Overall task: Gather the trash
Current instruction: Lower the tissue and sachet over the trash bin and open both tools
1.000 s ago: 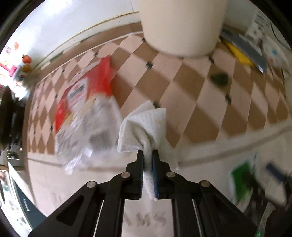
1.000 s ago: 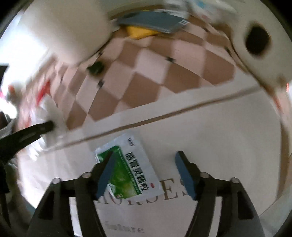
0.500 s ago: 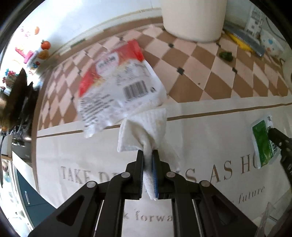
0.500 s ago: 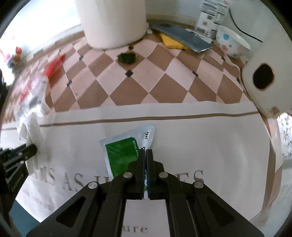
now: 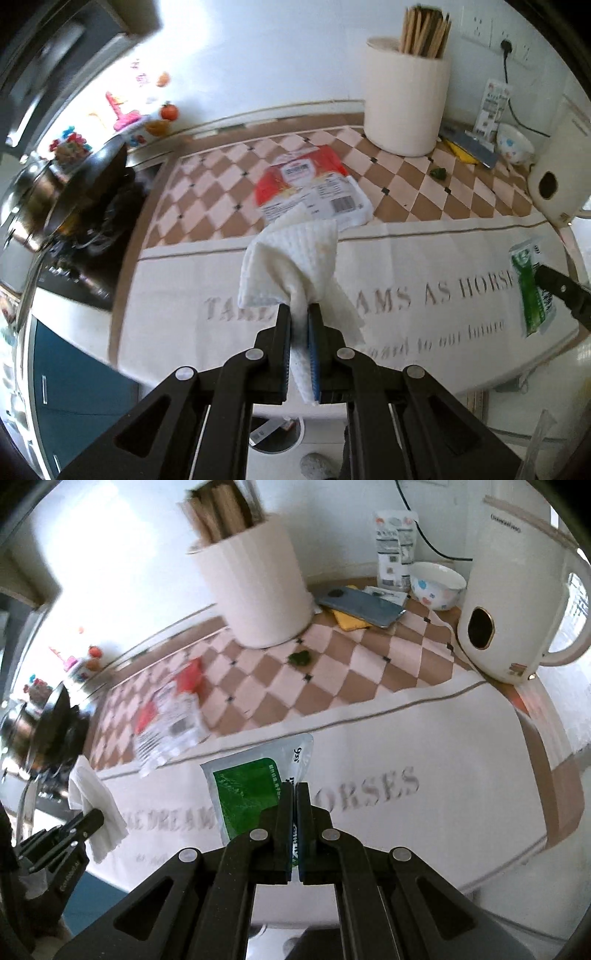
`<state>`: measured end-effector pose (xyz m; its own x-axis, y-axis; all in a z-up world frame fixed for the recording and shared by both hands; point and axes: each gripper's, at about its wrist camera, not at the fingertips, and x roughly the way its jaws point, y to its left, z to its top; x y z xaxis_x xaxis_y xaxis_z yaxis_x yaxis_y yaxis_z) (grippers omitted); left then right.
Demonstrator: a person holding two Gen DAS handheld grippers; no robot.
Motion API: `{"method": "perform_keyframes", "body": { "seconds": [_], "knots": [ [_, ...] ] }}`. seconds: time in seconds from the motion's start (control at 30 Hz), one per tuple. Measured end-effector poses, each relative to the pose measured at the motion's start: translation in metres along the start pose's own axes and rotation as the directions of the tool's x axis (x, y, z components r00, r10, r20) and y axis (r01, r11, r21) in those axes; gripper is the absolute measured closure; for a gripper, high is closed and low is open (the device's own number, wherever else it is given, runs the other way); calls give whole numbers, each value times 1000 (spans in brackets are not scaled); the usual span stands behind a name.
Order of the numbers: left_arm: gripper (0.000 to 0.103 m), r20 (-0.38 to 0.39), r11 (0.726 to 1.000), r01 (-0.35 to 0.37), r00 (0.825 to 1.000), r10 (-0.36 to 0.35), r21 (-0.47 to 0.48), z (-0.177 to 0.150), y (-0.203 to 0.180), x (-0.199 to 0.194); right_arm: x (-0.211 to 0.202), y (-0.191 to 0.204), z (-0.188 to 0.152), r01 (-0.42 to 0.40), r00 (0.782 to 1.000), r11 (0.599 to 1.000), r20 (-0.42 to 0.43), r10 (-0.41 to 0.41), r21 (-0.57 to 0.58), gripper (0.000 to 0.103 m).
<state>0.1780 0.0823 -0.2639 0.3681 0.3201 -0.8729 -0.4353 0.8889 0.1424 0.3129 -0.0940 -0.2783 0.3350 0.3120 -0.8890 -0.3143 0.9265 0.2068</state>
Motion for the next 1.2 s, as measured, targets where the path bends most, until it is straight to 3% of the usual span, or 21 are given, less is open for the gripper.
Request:
{"method": "perform_keyframes", "body": {
  "seconds": [0.23,0.47,0.67,0.9,1.0,1.2],
  "knots": [
    [97,4,999,-2,1000,2,-47,-82,50,-38,-40,55,-90,-33,999,997,-7,32,-71,102],
    [97,-145,993,-22,989,6,-113,-171,100,-12,-27,105,-182,-68,991,989,-127,51,-133,102],
    [97,-317,974,-69,948,-3,-216,-239,145,68,45,146,-259,-107,949,975,-311,42,-193,102],
    [97,-474,935,-117,878,-60,-335,-327,175,202,170,170,-345,-134,894,957,-448,5,-257,102],
    [97,-522,924,-116,847,-100,-365,-367,175,262,226,165,-376,-140,873,957,-488,-1,-253,102],
    [97,-568,895,-98,801,-189,-435,-429,172,352,342,151,-445,-147,825,965,-565,-1,-216,102]
  ]
}}
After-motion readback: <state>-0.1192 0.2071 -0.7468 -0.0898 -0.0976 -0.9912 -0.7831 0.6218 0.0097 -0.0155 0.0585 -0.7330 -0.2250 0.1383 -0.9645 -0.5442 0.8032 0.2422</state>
